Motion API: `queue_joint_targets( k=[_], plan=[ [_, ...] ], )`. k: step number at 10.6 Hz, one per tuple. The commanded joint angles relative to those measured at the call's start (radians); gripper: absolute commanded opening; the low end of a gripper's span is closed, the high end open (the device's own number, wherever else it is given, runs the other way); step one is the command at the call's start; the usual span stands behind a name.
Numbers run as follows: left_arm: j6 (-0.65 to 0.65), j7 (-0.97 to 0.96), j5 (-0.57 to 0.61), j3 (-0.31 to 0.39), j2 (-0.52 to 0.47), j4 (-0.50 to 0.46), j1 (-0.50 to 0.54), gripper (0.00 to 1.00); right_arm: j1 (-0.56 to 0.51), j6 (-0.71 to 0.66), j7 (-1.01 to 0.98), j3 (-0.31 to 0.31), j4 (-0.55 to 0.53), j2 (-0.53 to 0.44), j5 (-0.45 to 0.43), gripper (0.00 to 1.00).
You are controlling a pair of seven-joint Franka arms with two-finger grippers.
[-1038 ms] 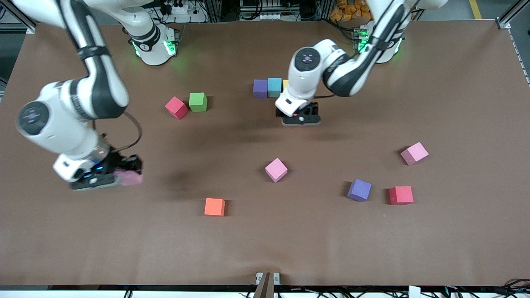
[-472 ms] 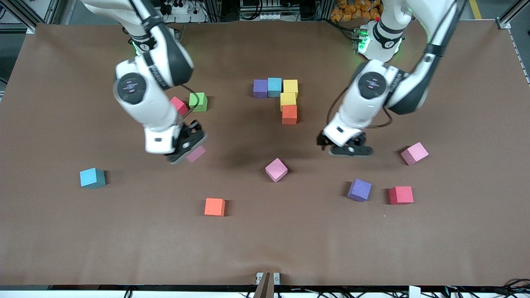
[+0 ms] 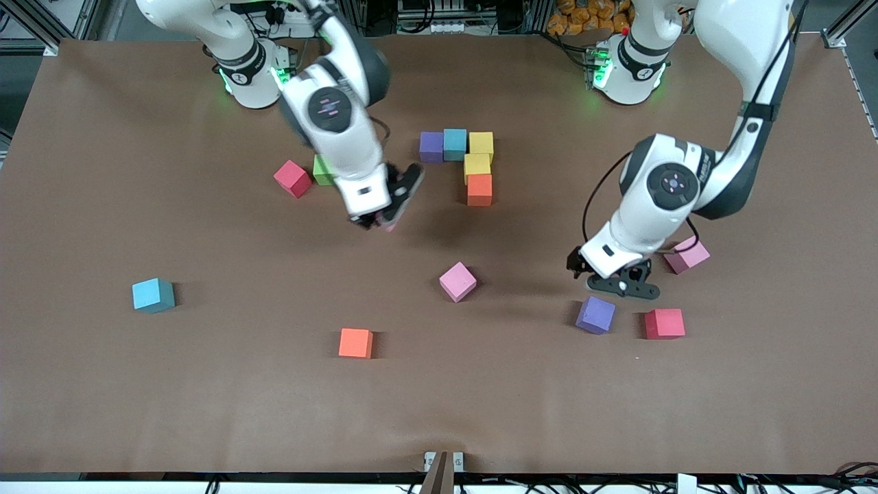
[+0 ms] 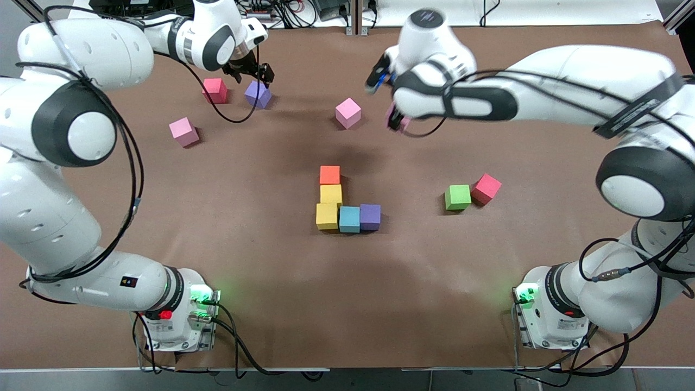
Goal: Form number 2 with 11 blocks
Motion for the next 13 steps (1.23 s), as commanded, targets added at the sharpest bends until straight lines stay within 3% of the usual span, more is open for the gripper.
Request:
queue_joint_targets(
  k=[1,3,9,13],
  plan=[
    [-0.087,0.009,0.003,-0.001,0.083,0.154,-0.013,1.0,0.08,0.092,-0.024,-0.011,-0.002,0.076,-0.024,0.46],
    [-0.161,0.007,0.002,-0.005,0.123,0.26,-0.025,1.0,0.118,0.13,-0.045,-0.011,0.006,0.122,-0.026,0.46],
    [-0.156,0.012,0.012,-0.03,0.158,0.368,-0.139,1.0,0.201,0.195,-0.093,-0.011,0.067,0.242,-0.014,0.46],
    [0.061,0.006,0.014,-0.028,0.23,0.373,-0.195,1.0,0.23,0.195,-0.093,-0.011,0.079,0.294,-0.015,0.46]
  ],
)
